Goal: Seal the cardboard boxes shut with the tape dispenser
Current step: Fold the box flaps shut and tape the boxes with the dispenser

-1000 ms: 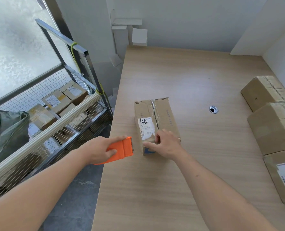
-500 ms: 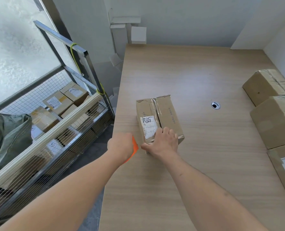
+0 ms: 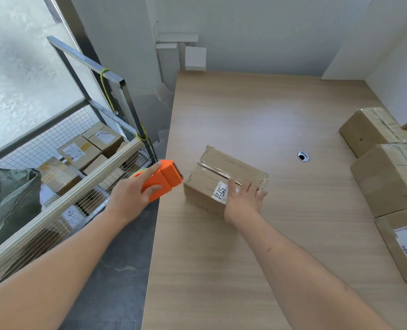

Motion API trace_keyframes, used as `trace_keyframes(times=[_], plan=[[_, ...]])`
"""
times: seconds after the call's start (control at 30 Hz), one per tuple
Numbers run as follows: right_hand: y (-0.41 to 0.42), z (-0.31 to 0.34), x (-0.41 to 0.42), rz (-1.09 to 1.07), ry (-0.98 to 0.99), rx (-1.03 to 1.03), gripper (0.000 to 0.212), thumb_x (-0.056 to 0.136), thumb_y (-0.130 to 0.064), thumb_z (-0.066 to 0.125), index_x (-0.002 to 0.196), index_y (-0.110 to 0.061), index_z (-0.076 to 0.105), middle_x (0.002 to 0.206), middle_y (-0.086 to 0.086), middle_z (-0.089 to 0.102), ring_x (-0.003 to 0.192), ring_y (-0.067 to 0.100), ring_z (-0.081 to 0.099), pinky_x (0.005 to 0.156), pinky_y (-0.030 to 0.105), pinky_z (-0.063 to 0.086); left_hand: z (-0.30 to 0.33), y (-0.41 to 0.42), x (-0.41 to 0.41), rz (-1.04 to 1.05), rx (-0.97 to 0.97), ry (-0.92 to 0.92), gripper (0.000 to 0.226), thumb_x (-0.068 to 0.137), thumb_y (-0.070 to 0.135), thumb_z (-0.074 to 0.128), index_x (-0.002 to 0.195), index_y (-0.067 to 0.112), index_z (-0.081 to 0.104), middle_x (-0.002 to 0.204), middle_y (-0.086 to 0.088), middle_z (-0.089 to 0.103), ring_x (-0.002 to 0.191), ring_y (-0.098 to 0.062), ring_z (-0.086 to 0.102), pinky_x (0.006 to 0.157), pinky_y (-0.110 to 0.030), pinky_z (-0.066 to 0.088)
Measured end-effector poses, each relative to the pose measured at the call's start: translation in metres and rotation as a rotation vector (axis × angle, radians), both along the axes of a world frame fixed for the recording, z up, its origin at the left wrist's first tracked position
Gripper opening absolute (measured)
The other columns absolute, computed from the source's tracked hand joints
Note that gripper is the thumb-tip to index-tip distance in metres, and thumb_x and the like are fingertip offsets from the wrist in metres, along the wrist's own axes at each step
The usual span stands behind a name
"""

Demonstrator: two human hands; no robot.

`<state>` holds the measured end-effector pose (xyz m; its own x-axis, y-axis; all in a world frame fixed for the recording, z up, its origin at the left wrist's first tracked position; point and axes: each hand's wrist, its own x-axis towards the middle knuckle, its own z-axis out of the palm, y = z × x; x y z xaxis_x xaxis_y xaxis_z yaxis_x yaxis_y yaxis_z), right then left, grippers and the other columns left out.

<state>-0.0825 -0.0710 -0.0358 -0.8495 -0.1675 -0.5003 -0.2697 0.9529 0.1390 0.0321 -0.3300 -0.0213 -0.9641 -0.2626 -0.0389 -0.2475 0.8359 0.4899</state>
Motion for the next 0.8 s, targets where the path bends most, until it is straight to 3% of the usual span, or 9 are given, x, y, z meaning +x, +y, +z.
trace_keyframes(times=[0.1,0.27,0.3,0.37,0.47,0.57,0.63,0.7,0.8], plan=[[-0.024,-0.009,0.008,-0.029,-0.015,-0.231,0.103,0.081,-0.064,0.067,0.154,-0.038,0.0,0.152,0.019,0.013,0.139,0.047,0.02,0.109,0.058,0.027,0.005,-0.01,-0.005,-0.022,0.054,0.078,0.069,0.095,0.047,0.063,0.156,0.046,0.028,0.12,-0.002,0.068,0.091,-0.024,0.066,0.084,-0.041,0.055],[-0.024,-0.022,0.011,0.002,0.026,-0.368,0.065,0.095,-0.07,0.045,0.15,-0.046,0.02,0.163,0.02,0.004,0.147,0.052,0.006,0.12,0.062,0.012,0.015,-0.01,-0.007,-0.065,0.233,0.178,0.069,0.092,0.028,0.073,0.152,0.038,0.042,0.123,0.003,0.068,0.106,-0.021,0.065,0.095,-0.036,0.05],[-0.019,-0.02,0.008,0.016,0.019,-0.386,0.067,0.091,-0.077,0.041,0.148,-0.044,0.027,0.163,0.021,0.007,0.149,0.053,0.005,0.121,0.063,0.008,0.014,-0.011,-0.007,-0.054,0.269,0.184,0.069,0.09,0.029,0.074,0.151,0.037,0.043,0.127,0.001,0.067,0.111,-0.021,0.064,0.1,-0.039,0.05],[-0.015,-0.013,0.004,0.017,0.019,-0.361,0.093,0.075,-0.095,0.037,0.145,-0.034,0.035,0.162,0.022,0.016,0.149,0.054,0.01,0.119,0.067,0.007,0.012,-0.012,-0.008,-0.029,0.307,0.189,0.069,0.088,0.033,0.074,0.15,0.038,0.045,0.131,-0.001,0.066,0.118,-0.022,0.062,0.106,-0.046,0.049],[-0.021,-0.007,0.006,-0.057,0.049,-0.3,0.13,0.056,-0.105,0.041,0.155,-0.022,0.021,0.164,0.018,0.013,0.15,0.054,0.009,0.115,0.072,0.008,0.011,-0.01,-0.008,-0.035,0.338,0.196,0.068,0.088,0.031,0.073,0.15,0.035,0.046,0.131,-0.003,0.066,0.119,-0.024,0.062,0.106,-0.05,0.05],[-0.025,-0.016,0.016,-0.009,0.052,-0.218,0.129,0.068,-0.086,0.058,0.16,-0.016,0.001,0.168,0.016,-0.005,0.15,0.055,-0.007,0.115,0.074,0.006,0.012,-0.012,-0.009,-0.074,0.306,0.192,0.067,0.087,0.035,0.07,0.15,0.035,0.046,0.132,-0.003,0.065,0.115,-0.023,0.063,0.101,-0.051,0.053],[-0.02,-0.026,0.019,0.041,0.045,-0.205,0.125,0.07,-0.077,0.064,0.159,-0.016,-0.001,0.167,0.015,-0.017,0.149,0.054,-0.018,0.116,0.073,0.001,0.013,-0.014,-0.009,-0.102,0.287,0.193,0.067,0.086,0.036,0.068,0.15,0.035,0.046,0.132,-0.001,0.064,0.113,-0.024,0.063,0.1,-0.05,0.054],[-0.013,-0.032,0.02,0.044,0.01,-0.245,0.132,0.063,-0.088,0.059,0.157,-0.02,-0.003,0.165,0.012,-0.026,0.148,0.049,-0.027,0.116,0.072,-0.009,0.012,-0.015,-0.01,-0.118,0.291,0.203,0.067,0.086,0.035,0.069,0.149,0.034,0.046,0.132,-0.001,0.063,0.112,-0.025,0.063,0.1,-0.049,0.053],[-0.016,-0.028,0.021,-0.034,-0.008,-0.303,0.143,0.052,-0.107,0.037,0.158,-0.029,-0.019,0.165,0.009,-0.029,0.147,0.046,-0.033,0.113,0.071,-0.017,0.009,-0.014,-0.012,-0.121,0.294,0.214,0.069,0.086,0.034,0.072,0.149,0.036,0.045,0.134,-0.003,0.064,0.116,-0.024,0.062,0.102,-0.047,0.052]])
